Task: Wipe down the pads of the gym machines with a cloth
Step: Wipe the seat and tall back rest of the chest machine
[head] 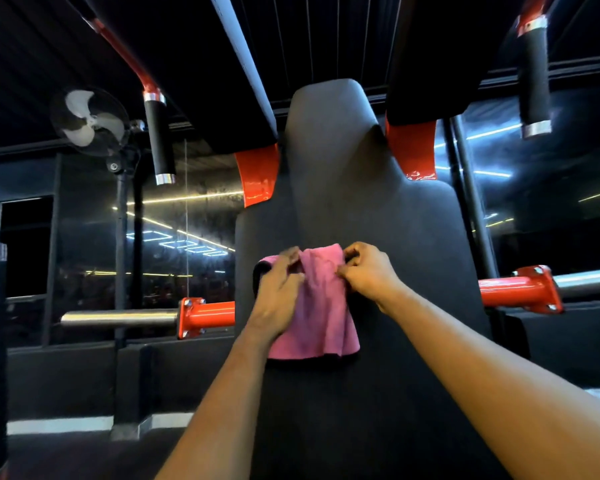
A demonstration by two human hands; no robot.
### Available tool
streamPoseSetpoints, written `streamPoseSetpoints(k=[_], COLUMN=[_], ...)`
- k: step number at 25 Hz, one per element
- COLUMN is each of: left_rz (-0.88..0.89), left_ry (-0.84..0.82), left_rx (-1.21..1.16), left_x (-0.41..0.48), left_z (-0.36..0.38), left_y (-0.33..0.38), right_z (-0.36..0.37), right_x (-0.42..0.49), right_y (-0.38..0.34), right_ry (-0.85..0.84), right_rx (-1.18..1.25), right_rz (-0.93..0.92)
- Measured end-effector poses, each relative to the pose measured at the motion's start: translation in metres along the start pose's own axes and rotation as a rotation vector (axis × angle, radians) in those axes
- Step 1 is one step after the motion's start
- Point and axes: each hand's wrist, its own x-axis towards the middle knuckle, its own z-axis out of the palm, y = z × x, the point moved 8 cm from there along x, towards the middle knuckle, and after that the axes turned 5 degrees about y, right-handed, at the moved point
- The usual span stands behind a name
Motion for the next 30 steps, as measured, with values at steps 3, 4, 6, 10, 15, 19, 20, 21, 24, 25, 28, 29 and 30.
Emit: streamPoseSetpoints(k=[3,4,6,10,15,19,20,21,24,25,28,29,30], left_rz=[0.099,0.102,0.084,0.101,0.191,0.225,0.236,0.247,0.281,0.301,0.360,0.361,0.341], left_ry=[0.194,0.169,0.076,0.093,0.107,0.176,0.212,0.253,0.335,0.335,0.278,0.263,0.258], left_rx=[0.377,0.603,0.828,0.697,0.695,0.533,0.512,0.515,0.559,0.562,0.589,0.610,0.635], left_x=[0.001,-0.001,-0.005,-0.004,-0.007,-0.005,-0.004,-0.001,0.015,0.022,0.041,0.046,0.050], left_z=[-0.042,-0.043,-0.034,-0.034,-0.038,-0.049,-0.052,-0.053,-0.044,-0.036,-0.007,0.001,0.008], left_y=[-0.019,-0.026,-0.041,-0.053,-0.064,-0.062,-0.060,-0.058,-0.042,-0.036,-0.020,-0.016,-0.012], right_z=[-0.007,-0.010,-0.013,0.017,0.076,0.080,0.078,0.075,0.058,0.047,-0.008,-0.029,-0.049], right_x=[0.005,0.005,0.007,-0.022,-0.068,-0.048,-0.035,-0.024,0.014,0.030,0.084,0.098,0.109], right_y=[-0.016,-0.024,-0.035,-0.050,0.020,0.015,0.008,0.001,-0.020,-0.027,-0.047,-0.051,-0.054], right_ry=[0.164,0.227,0.351,0.499,0.162,0.219,0.227,0.229,0.259,0.283,0.382,0.422,0.457], right_rx=[-0.173,-0.189,-0.289,-0.551,-0.746,-0.875,-0.883,-0.889,-0.915,-0.908,-0.882,-0.875,-0.873], right_rz=[-0.093,-0.096,-0.123,-0.525,-0.524,-0.671,-0.692,-0.717,-0.769,-0.759,-0.627,-0.579,-0.537])
